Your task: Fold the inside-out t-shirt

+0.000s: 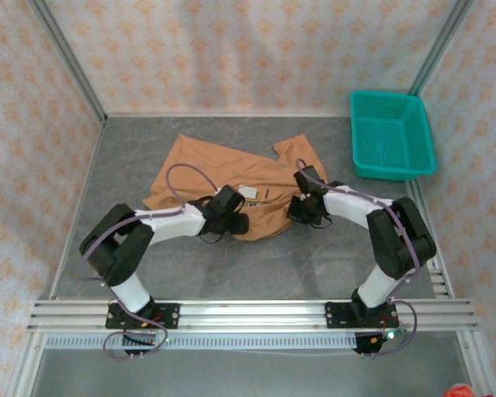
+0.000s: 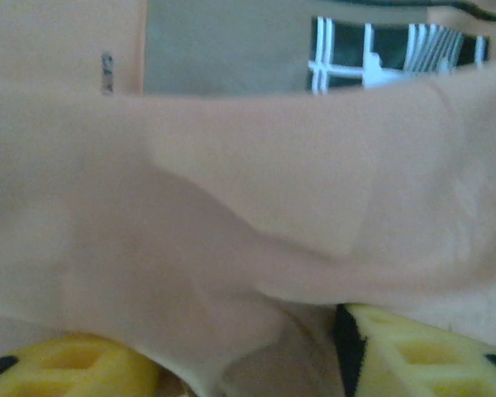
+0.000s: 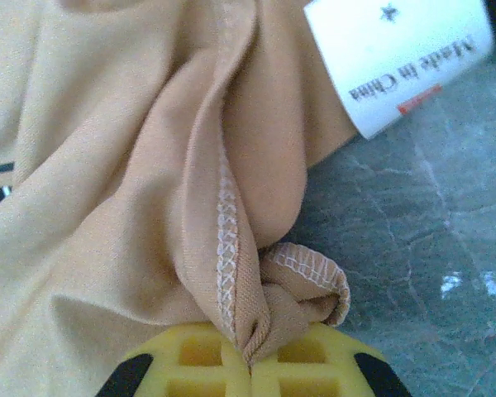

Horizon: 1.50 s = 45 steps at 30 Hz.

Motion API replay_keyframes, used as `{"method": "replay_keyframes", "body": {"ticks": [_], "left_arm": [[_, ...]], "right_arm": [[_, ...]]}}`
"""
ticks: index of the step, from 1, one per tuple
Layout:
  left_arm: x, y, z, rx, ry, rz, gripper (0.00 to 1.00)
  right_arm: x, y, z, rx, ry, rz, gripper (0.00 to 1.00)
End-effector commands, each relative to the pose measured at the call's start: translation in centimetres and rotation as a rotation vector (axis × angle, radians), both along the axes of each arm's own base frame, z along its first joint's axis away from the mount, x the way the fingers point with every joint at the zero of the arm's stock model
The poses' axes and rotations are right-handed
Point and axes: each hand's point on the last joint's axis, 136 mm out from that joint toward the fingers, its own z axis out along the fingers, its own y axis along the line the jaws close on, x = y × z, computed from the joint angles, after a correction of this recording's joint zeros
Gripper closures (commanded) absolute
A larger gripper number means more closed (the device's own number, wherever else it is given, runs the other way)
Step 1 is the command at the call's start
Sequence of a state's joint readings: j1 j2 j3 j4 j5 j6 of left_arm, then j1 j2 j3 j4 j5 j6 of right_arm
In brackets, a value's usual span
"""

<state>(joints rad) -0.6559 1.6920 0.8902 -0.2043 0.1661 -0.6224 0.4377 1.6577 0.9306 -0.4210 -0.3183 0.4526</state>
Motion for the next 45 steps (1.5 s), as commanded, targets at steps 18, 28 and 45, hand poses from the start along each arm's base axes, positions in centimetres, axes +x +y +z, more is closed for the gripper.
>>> {"method": "replay_keyframes", "body": {"ticks": [18, 28, 45], "left_arm": [[2.8, 13.4, 5.5, 0.118, 0.063, 0.243, 1.0], [0.1, 10.4, 13.3, 0.052, -0.031, 0.109, 1.0], [3.8, 7.0, 6.2, 0.141, 0.081, -0.021, 1.0]], "right_arm": [[-5.2, -5.7, 6.4, -0.081, -0.047, 0.021, 1.0], [-4.9, -3.7, 14.1, 0.045, -0.149, 0.082, 1.0], [6.7, -4.5, 5.7, -0.084, 0.005, 0.016, 1.0]]}}
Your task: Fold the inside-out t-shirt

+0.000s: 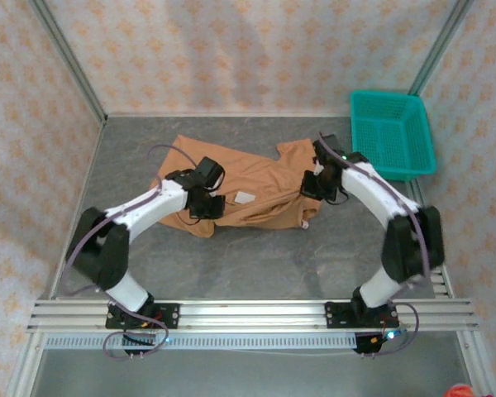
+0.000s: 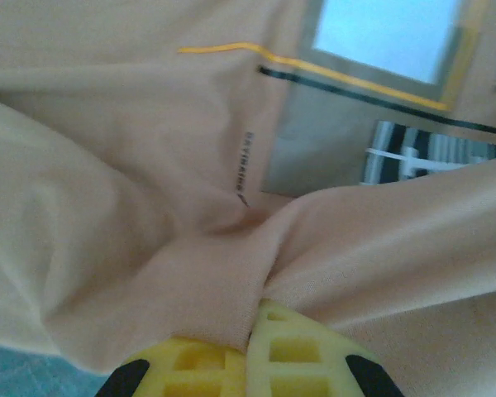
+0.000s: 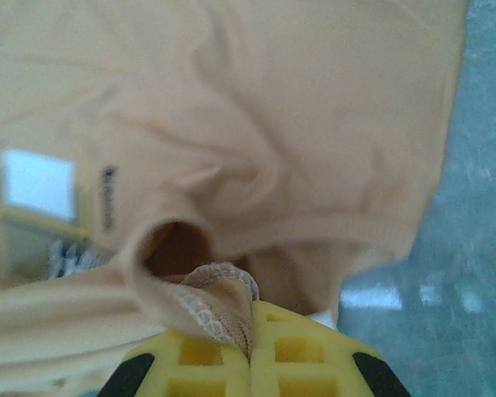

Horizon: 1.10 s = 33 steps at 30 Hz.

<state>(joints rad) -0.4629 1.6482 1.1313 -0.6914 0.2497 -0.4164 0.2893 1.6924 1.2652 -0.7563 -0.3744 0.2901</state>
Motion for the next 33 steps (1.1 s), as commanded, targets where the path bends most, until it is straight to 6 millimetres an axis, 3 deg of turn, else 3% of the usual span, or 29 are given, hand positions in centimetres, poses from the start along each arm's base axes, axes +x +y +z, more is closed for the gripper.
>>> {"method": "replay_keyframes", "body": {"ticks": [1, 5, 7, 11, 15, 19, 26, 33], "left_arm": [[3.7, 0.4, 1.6, 0.031, -0.088, -0.013, 0.94], [4.6, -2.0, 4.6, -0.019, -0.166, -0.109, 0.38], [4.3, -3.7, 6.3, -0.054, -0.232, -0.198, 0.31], [3.0, -7.8, 7.8, -0.157, -0.3, -0.381, 0.3], [2.0, -10.7, 6.3, -0.107, -0.301, -0.559, 0.36], [2.6, -11.6, 3.7, 0.036, -0.278, -0.661, 0.39], [4.7, -12.4, 0.6, 0.137, -0.261, -0.705, 0.4], [4.4, -12.6, -2.2, 0.159, -0.196, -0.719, 0.41]], "right_arm": [[2.8, -1.4, -2.1, -0.087, 0.021, 0.003, 1.0], [2.9, 0.6, -2.6, 0.017, 0.032, 0.032, 1.0], [2.6, 1.2, -2.1, 0.064, 0.006, 0.033, 1.0], [1.9, 1.8, -2.0, 0.113, 0.003, 0.039, 1.0], [1.2, 1.8, -2.8, 0.125, 0.023, 0.03, 1.0], [0.9, 1.9, -3.3, 0.138, 0.032, 0.023, 1.0], [0.6, 1.9, -3.1, 0.14, 0.029, 0.025, 1.0], [0.6, 1.8, -3.0, 0.137, 0.029, 0.029, 1.0]]}}
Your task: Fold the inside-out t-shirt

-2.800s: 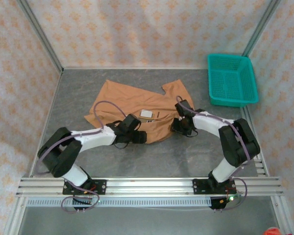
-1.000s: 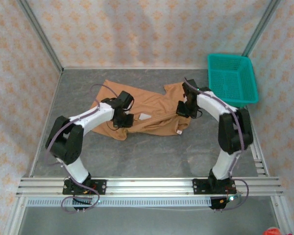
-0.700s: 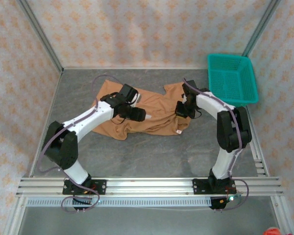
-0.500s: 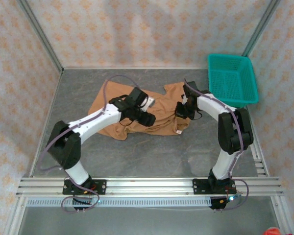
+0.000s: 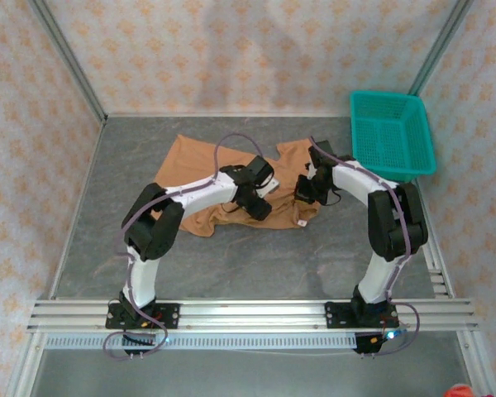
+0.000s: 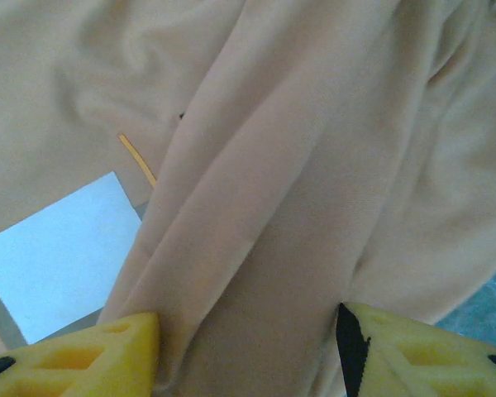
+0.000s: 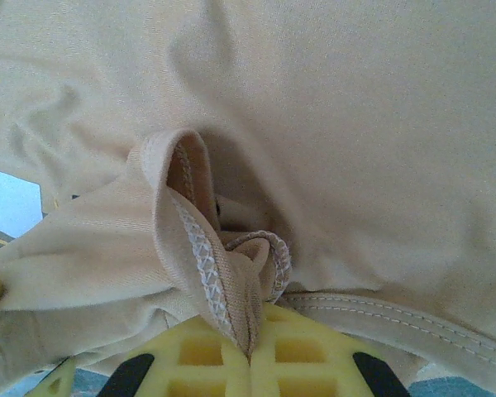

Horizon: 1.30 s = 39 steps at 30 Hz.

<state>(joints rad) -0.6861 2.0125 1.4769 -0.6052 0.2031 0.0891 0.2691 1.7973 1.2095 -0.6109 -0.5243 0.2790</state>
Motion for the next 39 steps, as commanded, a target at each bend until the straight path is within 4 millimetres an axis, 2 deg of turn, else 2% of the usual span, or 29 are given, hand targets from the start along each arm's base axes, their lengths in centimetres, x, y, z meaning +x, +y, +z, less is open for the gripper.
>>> {"method": "replay_keyframes", "body": {"ticks": [1, 2, 5, 7, 11, 17, 22, 25, 26, 27, 29, 31, 34, 39], "left_arm": [[0.1, 0.1, -0.1, 0.049, -0.019, -0.026, 0.41], [0.2, 0.3, -0.3, 0.06, -0.019, -0.022, 0.43], [0.5, 0.6, -0.4, 0.079, -0.025, -0.004, 0.62], [0.8, 0.5, 0.3, 0.081, -0.032, 0.009, 0.79], [1.3, 0.3, 2.4, 0.071, -0.049, 0.026, 0.99], [1.3, 0.2, 7.4, 0.011, -0.091, 0.054, 1.0], [0.7, -0.1, 10.7, -0.159, -0.052, 0.087, 1.0], [1.0, -0.1, 10.7, -0.302, 0.019, 0.139, 1.0], [1.0, -0.1, 10.6, -0.34, 0.044, 0.153, 1.0], [1.1, -0.2, 10.3, -0.373, 0.068, 0.166, 1.0], [1.1, -0.3, 9.9, -0.415, 0.101, 0.185, 1.0], [1.1, -0.5, 9.3, -0.434, 0.123, 0.197, 1.0], [0.9, -0.7, 8.5, -0.445, 0.151, 0.205, 1.0], [0.7, -0.9, 7.6, -0.452, 0.182, 0.216, 1.0]], "right_arm": [[0.0, -0.1, 0.9, 0.007, -0.023, -0.006, 1.0], [0.0, -0.1, 0.9, 0.009, -0.021, -0.006, 1.0], [0.1, 0.0, 0.9, 0.01, -0.023, -0.006, 1.0], [0.0, -0.1, 0.9, 0.006, -0.02, -0.005, 1.0], [-0.2, -0.4, 0.3, -0.017, -0.009, 0.0, 1.0], [-0.8, -1.6, -1.0, -0.083, 0.014, -0.001, 1.0], [-0.3, -2.2, -0.6, -0.125, -0.003, -0.019, 1.0], [0.1, -1.9, 1.0, -0.126, -0.034, -0.029, 1.0], [0.1, -1.5, 1.8, -0.107, -0.05, -0.029, 0.97], [-0.1, -1.0, 2.7, -0.083, -0.068, -0.033, 0.89], [-0.6, -0.1, 4.3, -0.045, -0.105, -0.045, 0.69], [-1.4, 0.8, 5.6, -0.01, -0.144, -0.06, 0.59], [-2.7, 2.4, 6.5, 0.093, -0.177, -0.111, 0.59], [-2.4, 7.6, 7.4, 0.394, -0.259, -0.231, 0.7]]}}
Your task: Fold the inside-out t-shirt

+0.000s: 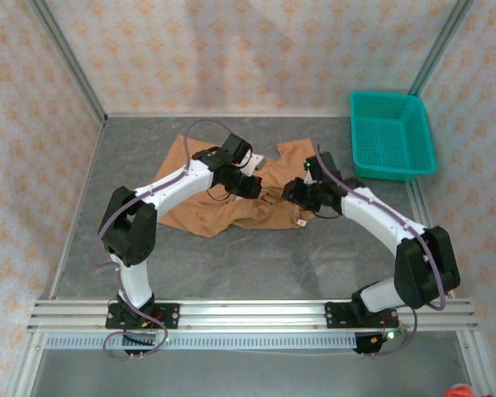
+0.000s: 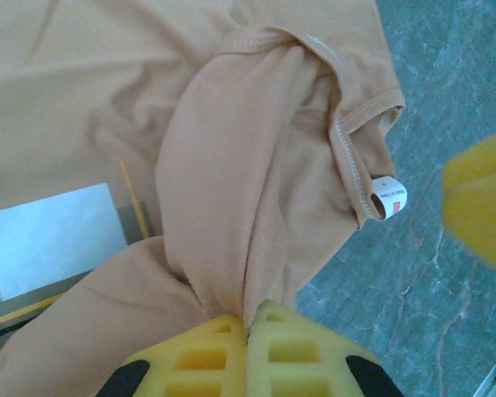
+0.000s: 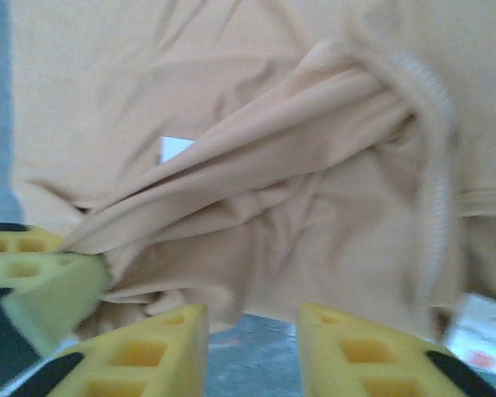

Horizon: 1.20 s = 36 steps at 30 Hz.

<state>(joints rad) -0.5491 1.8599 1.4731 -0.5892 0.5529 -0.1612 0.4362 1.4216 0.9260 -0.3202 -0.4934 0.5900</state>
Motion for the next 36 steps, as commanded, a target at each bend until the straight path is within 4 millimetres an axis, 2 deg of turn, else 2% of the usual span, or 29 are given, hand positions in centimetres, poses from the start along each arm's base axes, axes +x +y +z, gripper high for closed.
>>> {"method": "replay_keyframes", "body": {"ticks": [1, 3, 9, 11, 13, 14, 17, 18, 23, 24, 28, 32, 33, 36], "left_arm": [[-0.1, -0.8, -0.4, -0.047, 0.029, 0.002, 1.0], [-0.1, -0.9, -0.4, -0.051, 0.032, 0.003, 1.0], [0.0, -0.9, -0.6, -0.061, 0.041, 0.014, 1.0], [0.1, -0.9, -0.7, -0.065, 0.046, 0.018, 1.0], [0.1, -0.8, -0.7, -0.068, 0.052, 0.021, 1.0], [0.2, -0.8, -0.7, -0.072, 0.053, 0.022, 1.0], [0.4, -0.5, -0.7, -0.081, 0.062, 0.035, 1.0], [0.6, -0.3, -0.7, -0.085, 0.064, 0.041, 1.0], [1.6, 1.4, -0.5, -0.089, 0.072, 0.101, 0.99], [1.8, 1.8, -0.4, -0.094, 0.071, 0.117, 0.95], [2.3, 2.7, -0.2, -0.114, 0.066, 0.153, 0.88], [2.3, 2.8, -0.7, -0.111, 0.078, 0.159, 0.94], [2.2, 2.8, -0.8, -0.11, 0.081, 0.157, 0.98], [2.2, 3.0, -1.0, -0.101, 0.081, 0.16, 1.0]], "right_arm": [[1.8, 3.5, 0.7, 0.237, -0.039, -0.12, 0.72], [2.7, 4.5, 0.5, 0.285, -0.056, -0.153, 0.74], [4.3, 6.9, -0.7, 0.329, -0.061, -0.17, 0.64], [4.6, 7.3, -1.4, 0.336, -0.047, -0.181, 0.61], [5.0, 7.5, -2.0, 0.34, -0.041, -0.191, 0.62], [5.0, 7.5, -2.4, 0.339, -0.037, -0.198, 0.66], [5.2, 7.3, -2.9, 0.347, -0.038, -0.219, 0.97], [5.0, 7.2, -2.9, 0.35, -0.038, -0.225, 1.0], [3.3, 5.4, -3.5, 0.298, -0.019, -0.25, 1.0], [2.7, 4.9, -3.7, 0.282, -0.013, -0.25, 1.0], [1.0, 3.4, -4.5, 0.213, 0.003, -0.245, 1.0], [-0.2, 2.7, -4.7, 0.171, 0.011, -0.222, 1.0], [-0.5, 2.5, -4.8, 0.161, 0.015, -0.215, 1.0], [-2.0, 1.7, -6.2, 0.127, 0.051, -0.21, 1.0]]}}
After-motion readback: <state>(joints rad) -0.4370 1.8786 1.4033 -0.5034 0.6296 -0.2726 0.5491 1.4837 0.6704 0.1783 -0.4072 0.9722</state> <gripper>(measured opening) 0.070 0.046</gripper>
